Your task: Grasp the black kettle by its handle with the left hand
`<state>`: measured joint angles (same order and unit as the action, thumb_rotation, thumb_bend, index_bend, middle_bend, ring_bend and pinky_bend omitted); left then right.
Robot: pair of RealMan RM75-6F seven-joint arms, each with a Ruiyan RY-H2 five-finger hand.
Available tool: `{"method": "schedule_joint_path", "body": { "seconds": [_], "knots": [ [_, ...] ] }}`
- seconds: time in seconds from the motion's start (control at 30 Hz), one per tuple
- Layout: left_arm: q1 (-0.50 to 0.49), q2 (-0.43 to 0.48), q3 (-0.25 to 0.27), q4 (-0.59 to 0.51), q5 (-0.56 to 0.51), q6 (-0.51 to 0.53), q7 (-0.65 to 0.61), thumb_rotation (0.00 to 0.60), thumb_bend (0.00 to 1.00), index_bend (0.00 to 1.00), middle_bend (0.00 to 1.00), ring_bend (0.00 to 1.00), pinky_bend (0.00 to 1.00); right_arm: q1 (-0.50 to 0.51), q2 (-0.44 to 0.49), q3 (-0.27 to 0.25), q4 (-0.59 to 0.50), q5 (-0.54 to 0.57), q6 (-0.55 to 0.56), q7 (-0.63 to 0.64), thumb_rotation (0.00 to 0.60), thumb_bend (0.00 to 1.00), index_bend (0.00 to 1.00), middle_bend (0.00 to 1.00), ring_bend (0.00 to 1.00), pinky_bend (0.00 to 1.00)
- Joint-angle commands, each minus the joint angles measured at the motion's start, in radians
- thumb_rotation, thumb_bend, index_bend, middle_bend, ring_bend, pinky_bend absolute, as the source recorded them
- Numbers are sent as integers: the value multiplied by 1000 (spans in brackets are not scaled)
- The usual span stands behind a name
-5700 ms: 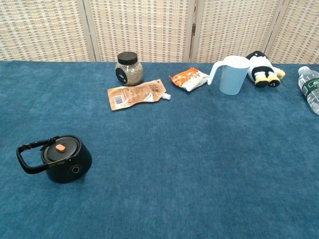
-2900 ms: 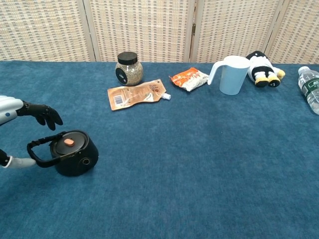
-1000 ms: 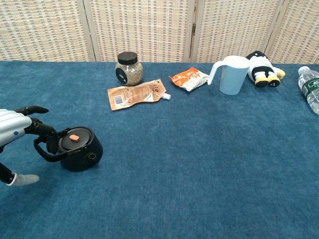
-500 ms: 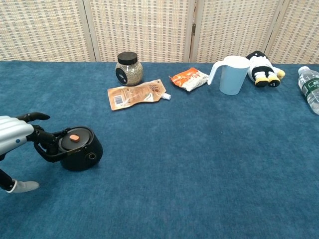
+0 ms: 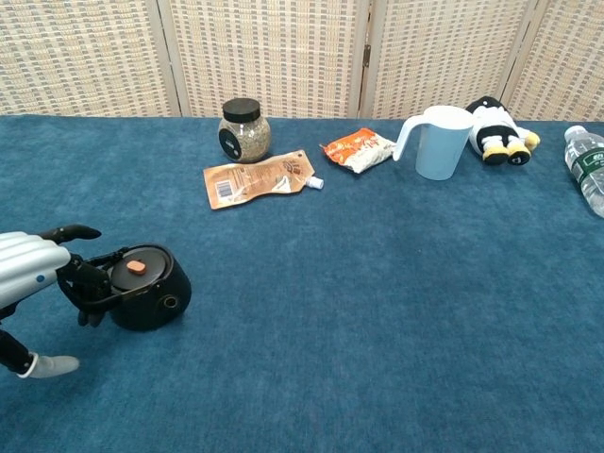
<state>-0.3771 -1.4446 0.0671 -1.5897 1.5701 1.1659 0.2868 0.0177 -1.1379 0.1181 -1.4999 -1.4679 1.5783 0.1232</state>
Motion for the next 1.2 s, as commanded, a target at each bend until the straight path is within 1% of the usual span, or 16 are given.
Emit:
{"method": "schedule_joint_path", "body": {
  "seconds": [0.03, 0.2, 0.4, 0.53, 0.6, 0.7, 0.9, 1.0, 1.03, 1.07, 1.1, 1.13, 1.2],
  "knots": [
    [-4, -1, -1, -1, -7, -11, -30, 600, 151, 584, 626, 501, 4, -1, -1, 0, 1, 1, 1, 2, 600, 197, 360, 325, 229, 218],
    [-15, 0, -9, -2, -14, -24, -82, 600, 133, 662, 721, 565, 4, -2, -2, 1, 5, 1, 1, 6, 600, 197, 360, 325, 229, 218],
    [-23, 0, -28, -18, -30, -25, -98, 600, 109, 780, 840, 660, 4, -2, -5, 3, 10, 3, 1, 10, 600, 198, 360, 325, 229, 217],
    [-27, -4, -41, -43, -59, -35, -104, 493, 84, 873, 938, 739, 4, -2, -7, 4, 13, 4, 0, 12, 600, 198, 360, 325, 229, 218],
    [-26, -10, -49, -45, -70, -32, -108, 457, 77, 907, 974, 773, 4, -2, -7, 4, 15, 5, -1, 14, 600, 197, 360, 325, 229, 217],
    [-23, -21, -59, -41, -77, -17, -112, 459, 77, 937, 999, 802, 4, -2, -7, 6, 17, 7, -2, 17, 600, 197, 360, 325, 229, 218],
    [-17, -29, -74, -47, -100, -4, -129, 498, 77, 976, 1000, 841, 4, 0, -9, 7, 23, 10, -7, 21, 600, 197, 360, 325, 229, 218],
    [-14, -29, -81, -53, -116, 0, -128, 501, 77, 988, 1000, 847, 4, 2, -11, 8, 27, 11, -11, 23, 600, 197, 360, 325, 229, 218],
    [-13, -29, -83, -54, -122, 3, -125, 472, 78, 990, 1000, 848, 4, 3, -12, 8, 28, 11, -13, 23, 600, 197, 360, 325, 229, 218],
    [-11, -28, -85, -57, -128, 4, -125, 425, 86, 992, 1000, 848, 4, 4, -12, 8, 29, 11, -15, 24, 600, 198, 360, 325, 229, 218],
    [-10, -27, -87, -62, -134, 5, -129, 393, 94, 992, 1000, 848, 4, 5, -13, 9, 30, 11, -16, 24, 600, 198, 360, 325, 229, 218],
    [-9, -24, -88, -65, -138, 4, -133, 339, 110, 993, 1000, 848, 4, 6, -13, 9, 31, 11, -16, 24, 600, 198, 360, 325, 229, 218],
    [-9, -17, -89, -69, -141, 4, -142, 291, 119, 993, 1000, 848, 4, 7, -15, 10, 33, 11, -17, 25, 600, 198, 360, 325, 229, 218]
  ]
}}
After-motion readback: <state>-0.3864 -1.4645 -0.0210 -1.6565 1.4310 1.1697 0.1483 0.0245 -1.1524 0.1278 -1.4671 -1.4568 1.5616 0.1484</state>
